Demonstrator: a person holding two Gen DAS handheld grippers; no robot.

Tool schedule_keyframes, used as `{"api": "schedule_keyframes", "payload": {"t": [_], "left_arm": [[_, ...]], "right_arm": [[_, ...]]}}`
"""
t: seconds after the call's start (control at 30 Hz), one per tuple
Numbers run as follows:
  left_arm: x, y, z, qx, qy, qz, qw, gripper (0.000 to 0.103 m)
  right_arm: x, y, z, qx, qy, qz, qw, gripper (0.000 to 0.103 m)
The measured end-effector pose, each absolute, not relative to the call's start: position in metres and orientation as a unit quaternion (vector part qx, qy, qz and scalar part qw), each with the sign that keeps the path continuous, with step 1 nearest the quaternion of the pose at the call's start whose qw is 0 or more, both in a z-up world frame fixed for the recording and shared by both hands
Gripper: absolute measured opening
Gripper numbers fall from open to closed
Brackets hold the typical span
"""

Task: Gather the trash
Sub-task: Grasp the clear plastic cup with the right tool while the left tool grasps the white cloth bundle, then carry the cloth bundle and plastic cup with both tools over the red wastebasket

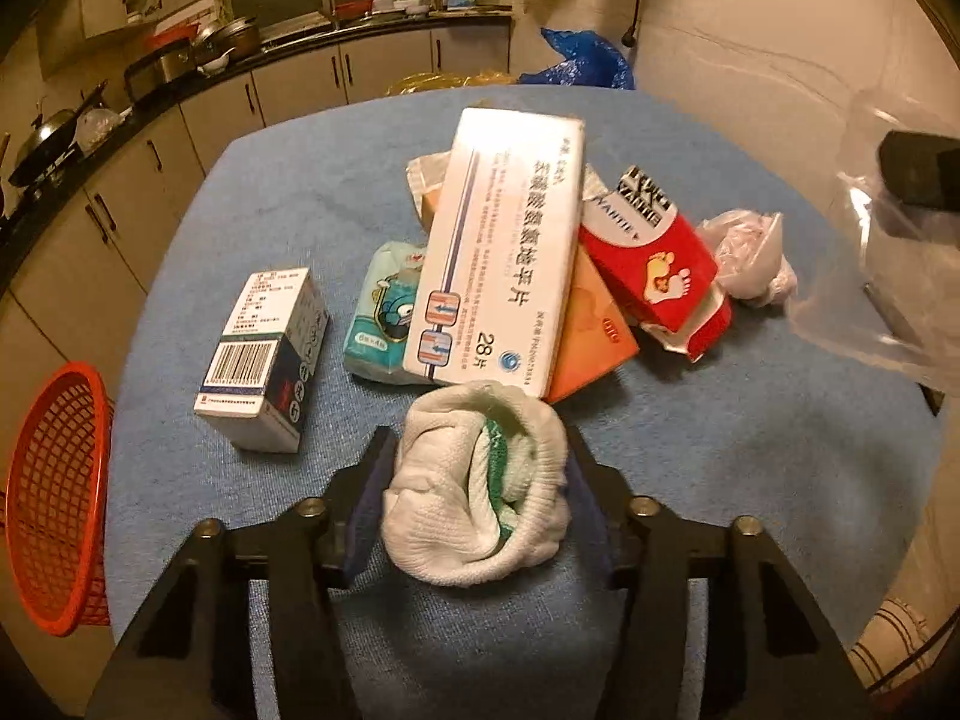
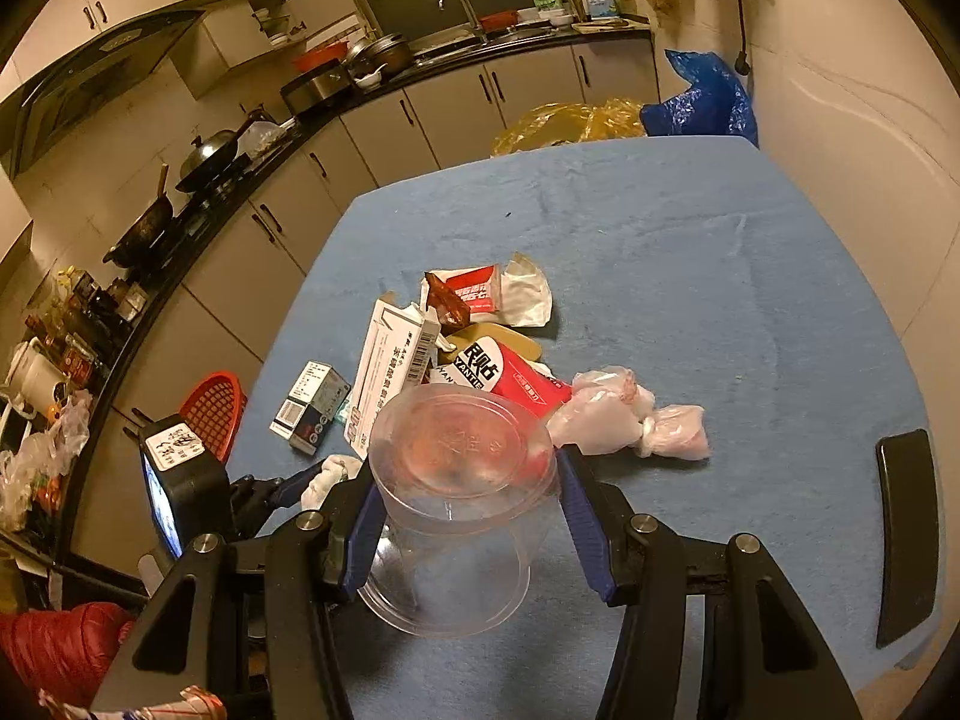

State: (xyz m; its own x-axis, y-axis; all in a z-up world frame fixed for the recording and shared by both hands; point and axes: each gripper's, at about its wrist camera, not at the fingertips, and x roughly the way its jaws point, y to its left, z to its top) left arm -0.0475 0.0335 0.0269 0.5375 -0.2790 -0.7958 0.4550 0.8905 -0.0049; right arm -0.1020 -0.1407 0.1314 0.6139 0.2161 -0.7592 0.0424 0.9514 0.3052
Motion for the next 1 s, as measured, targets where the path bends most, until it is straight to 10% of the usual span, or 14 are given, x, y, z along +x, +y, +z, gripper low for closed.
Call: {"api": "schedule_keyframes", "payload": {"t": [1.0], "left_arm": [[-0.067,0.102,0.097,0.038,0.38,-0.167,0.909,0.042]], "right_arm": [[-0.096,-0.084,0.144,0.116,0.425,0.089,0.894,0.059]]}}
